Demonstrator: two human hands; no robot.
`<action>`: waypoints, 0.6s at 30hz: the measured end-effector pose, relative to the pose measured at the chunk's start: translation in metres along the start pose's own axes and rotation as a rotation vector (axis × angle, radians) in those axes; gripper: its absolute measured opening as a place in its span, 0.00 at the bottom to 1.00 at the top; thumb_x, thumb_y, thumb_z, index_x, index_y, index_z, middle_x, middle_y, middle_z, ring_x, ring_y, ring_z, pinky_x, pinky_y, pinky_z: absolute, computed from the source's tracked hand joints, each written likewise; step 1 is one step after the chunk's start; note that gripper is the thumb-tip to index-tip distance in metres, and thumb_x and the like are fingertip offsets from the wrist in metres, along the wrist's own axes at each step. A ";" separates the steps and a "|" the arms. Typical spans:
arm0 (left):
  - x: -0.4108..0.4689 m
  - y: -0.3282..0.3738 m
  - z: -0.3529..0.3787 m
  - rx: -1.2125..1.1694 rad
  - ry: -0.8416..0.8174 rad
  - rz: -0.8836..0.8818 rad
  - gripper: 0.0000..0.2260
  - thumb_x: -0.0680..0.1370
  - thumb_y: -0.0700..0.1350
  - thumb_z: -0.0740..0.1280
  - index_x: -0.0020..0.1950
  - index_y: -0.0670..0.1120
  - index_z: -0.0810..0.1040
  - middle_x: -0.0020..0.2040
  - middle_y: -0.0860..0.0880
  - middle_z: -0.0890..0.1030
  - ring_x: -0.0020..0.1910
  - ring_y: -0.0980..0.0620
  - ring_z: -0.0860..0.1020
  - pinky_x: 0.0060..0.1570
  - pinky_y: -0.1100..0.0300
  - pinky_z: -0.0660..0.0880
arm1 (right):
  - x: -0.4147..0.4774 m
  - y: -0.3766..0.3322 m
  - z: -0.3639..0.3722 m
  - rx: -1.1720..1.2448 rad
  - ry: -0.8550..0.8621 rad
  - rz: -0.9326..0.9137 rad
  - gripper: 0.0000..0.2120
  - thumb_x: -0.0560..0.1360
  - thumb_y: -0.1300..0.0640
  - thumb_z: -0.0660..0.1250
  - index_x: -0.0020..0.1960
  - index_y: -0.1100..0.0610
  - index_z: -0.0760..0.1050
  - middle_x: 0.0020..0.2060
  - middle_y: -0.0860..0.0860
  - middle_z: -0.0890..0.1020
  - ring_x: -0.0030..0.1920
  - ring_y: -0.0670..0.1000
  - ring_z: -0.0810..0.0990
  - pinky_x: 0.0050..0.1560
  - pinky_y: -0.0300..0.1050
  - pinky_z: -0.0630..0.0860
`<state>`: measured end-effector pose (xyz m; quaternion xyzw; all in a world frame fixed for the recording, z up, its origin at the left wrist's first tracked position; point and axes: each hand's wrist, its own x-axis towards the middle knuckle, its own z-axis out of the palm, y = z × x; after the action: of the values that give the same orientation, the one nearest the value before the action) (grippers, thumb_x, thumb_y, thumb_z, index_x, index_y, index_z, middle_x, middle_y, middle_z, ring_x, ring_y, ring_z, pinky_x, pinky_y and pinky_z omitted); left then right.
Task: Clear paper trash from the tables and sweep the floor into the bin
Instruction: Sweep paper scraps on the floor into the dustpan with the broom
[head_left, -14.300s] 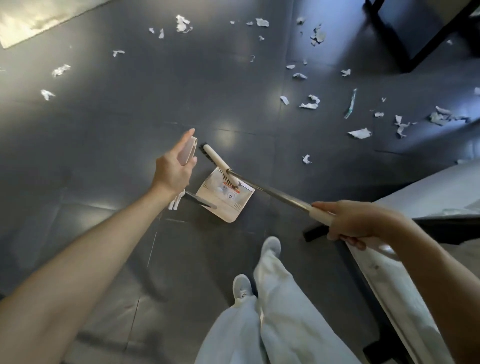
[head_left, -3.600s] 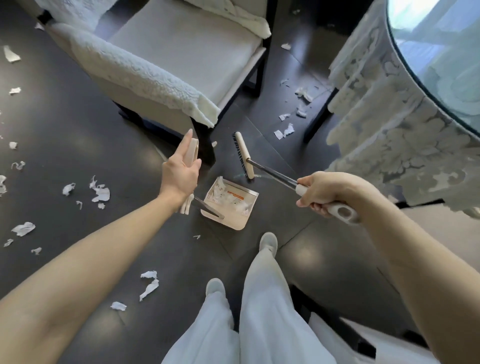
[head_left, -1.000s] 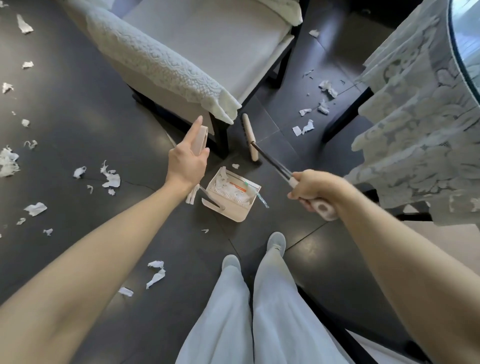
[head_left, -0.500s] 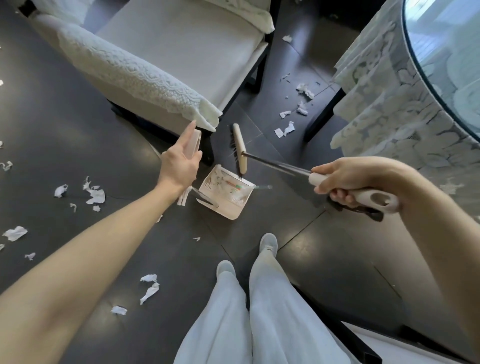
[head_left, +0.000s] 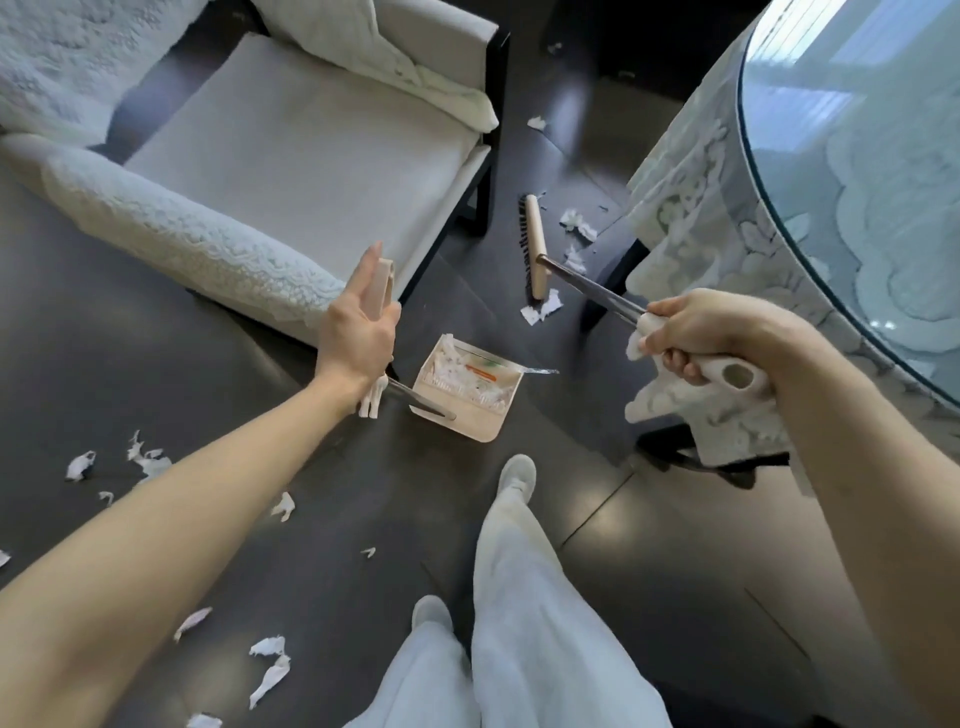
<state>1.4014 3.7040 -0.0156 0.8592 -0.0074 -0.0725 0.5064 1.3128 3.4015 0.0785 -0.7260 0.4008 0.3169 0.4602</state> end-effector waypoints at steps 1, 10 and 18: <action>0.014 0.006 0.008 0.019 0.009 0.006 0.28 0.77 0.39 0.65 0.75 0.57 0.64 0.63 0.64 0.67 0.61 0.66 0.69 0.55 0.82 0.63 | 0.014 -0.008 -0.009 -0.030 0.017 -0.002 0.18 0.79 0.65 0.63 0.67 0.54 0.70 0.30 0.53 0.70 0.19 0.44 0.67 0.18 0.34 0.66; 0.122 0.050 0.075 0.136 0.072 -0.013 0.28 0.77 0.40 0.66 0.75 0.56 0.63 0.68 0.51 0.74 0.65 0.49 0.73 0.61 0.69 0.65 | 0.127 -0.071 -0.075 -0.642 0.137 -0.033 0.09 0.74 0.67 0.61 0.52 0.67 0.76 0.29 0.57 0.77 0.23 0.53 0.73 0.18 0.34 0.66; 0.179 0.068 0.099 0.118 -0.033 -0.017 0.29 0.78 0.38 0.63 0.75 0.59 0.62 0.61 0.62 0.69 0.32 0.53 0.78 0.29 0.65 0.78 | 0.171 -0.064 -0.076 -0.797 -0.012 0.009 0.15 0.78 0.60 0.62 0.63 0.63 0.70 0.31 0.53 0.74 0.28 0.50 0.72 0.28 0.42 0.69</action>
<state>1.5691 3.5691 -0.0247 0.8864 -0.0128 -0.0902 0.4539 1.4572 3.2983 -0.0084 -0.8441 0.2470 0.4538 0.1435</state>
